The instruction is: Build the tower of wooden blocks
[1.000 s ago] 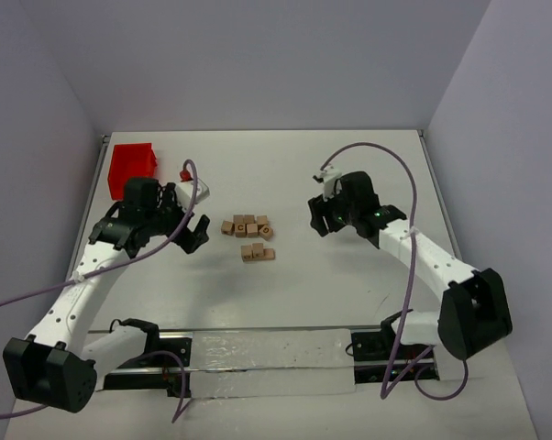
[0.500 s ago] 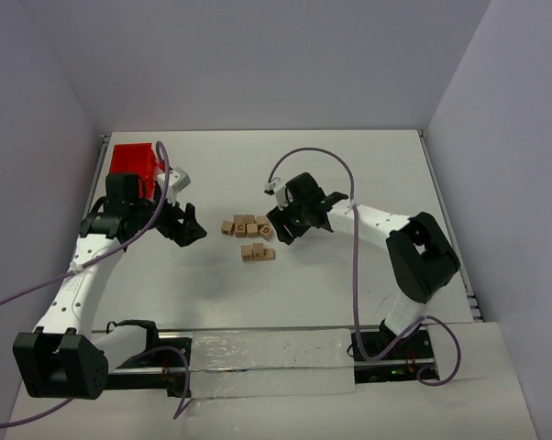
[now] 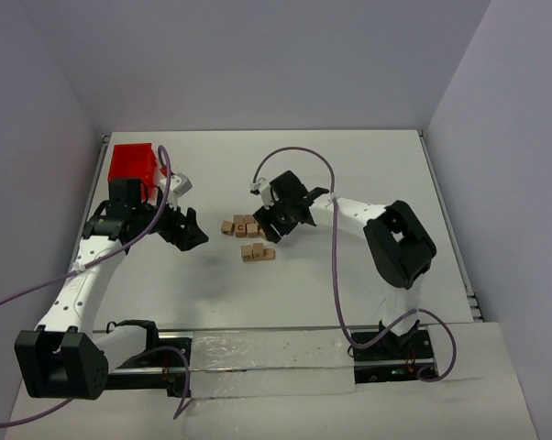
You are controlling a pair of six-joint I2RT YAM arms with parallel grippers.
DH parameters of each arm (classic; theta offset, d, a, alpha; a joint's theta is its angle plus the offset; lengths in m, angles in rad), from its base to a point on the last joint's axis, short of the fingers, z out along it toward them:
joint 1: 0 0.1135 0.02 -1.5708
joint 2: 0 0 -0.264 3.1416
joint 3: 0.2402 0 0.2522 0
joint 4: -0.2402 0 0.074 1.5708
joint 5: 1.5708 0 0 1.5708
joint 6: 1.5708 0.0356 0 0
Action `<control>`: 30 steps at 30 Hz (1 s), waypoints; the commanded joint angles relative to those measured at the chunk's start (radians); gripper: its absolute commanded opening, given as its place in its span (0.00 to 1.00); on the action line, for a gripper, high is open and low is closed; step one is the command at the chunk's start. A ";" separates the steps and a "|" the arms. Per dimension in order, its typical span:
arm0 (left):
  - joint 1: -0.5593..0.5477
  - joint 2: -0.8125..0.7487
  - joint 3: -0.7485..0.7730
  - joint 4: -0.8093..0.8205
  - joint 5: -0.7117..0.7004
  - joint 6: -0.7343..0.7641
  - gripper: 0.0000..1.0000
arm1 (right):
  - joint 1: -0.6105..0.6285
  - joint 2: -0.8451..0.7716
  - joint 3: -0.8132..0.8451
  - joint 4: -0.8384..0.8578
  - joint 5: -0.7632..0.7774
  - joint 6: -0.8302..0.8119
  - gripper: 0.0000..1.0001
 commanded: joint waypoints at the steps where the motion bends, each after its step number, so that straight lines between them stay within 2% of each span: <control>1: 0.007 -0.008 0.000 0.037 0.041 0.013 0.99 | 0.006 0.039 0.072 -0.002 -0.002 0.006 0.68; 5: 0.007 -0.011 -0.008 0.040 0.041 0.016 0.99 | 0.008 0.071 0.100 -0.005 -0.006 0.006 0.67; 10: 0.007 -0.009 -0.016 0.046 0.039 0.019 0.99 | 0.008 0.098 0.122 0.004 -0.005 -0.006 0.59; 17: 0.007 0.004 -0.028 0.057 0.033 0.023 0.99 | 0.008 0.093 0.108 0.003 -0.033 -0.063 0.37; 26: 0.009 0.042 -0.028 0.050 0.048 0.056 0.99 | -0.005 -0.072 0.014 -0.061 -0.151 -0.228 0.18; 30: 0.009 0.063 -0.022 0.042 0.070 0.076 0.99 | -0.017 -0.141 0.001 -0.124 -0.194 -0.338 0.16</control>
